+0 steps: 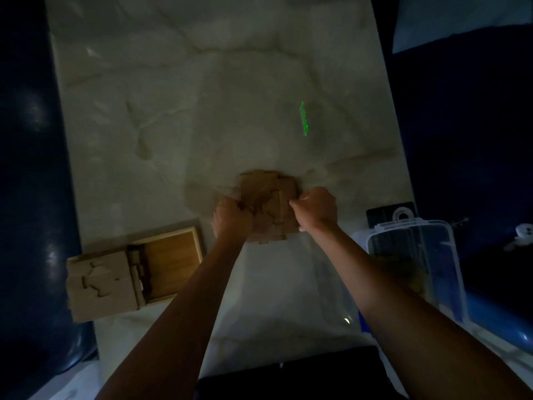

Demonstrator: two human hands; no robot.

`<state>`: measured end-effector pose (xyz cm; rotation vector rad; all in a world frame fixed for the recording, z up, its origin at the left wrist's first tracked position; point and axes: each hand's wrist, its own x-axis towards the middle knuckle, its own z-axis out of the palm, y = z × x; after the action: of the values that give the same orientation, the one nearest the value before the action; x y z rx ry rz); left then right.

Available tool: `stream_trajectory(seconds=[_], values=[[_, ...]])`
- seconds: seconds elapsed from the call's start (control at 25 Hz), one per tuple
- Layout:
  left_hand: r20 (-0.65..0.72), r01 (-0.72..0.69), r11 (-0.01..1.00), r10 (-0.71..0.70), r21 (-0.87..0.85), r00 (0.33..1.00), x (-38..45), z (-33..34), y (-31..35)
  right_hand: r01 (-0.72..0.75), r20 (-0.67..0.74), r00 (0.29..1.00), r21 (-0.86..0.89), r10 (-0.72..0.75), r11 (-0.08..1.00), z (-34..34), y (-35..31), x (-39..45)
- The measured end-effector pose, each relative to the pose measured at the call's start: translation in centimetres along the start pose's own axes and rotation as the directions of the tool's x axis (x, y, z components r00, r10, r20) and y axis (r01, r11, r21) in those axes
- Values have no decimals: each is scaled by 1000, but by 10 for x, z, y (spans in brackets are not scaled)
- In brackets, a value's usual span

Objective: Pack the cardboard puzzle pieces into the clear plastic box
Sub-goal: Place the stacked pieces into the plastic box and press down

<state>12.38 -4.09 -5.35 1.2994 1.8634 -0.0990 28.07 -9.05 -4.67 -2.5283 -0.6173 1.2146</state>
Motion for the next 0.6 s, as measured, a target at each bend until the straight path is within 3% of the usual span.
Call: stream_trajectory(seconds=[0.28, 0.6], values=[[125, 10, 959, 27, -283, 992, -4, -5, -3, -26, 49, 999, 41, 24, 999, -6, -1, -6], [232, 125, 895, -25, -428, 972, -37, -28, -19, 29, 100, 994, 174, -47, 984, -12, 20, -37]])
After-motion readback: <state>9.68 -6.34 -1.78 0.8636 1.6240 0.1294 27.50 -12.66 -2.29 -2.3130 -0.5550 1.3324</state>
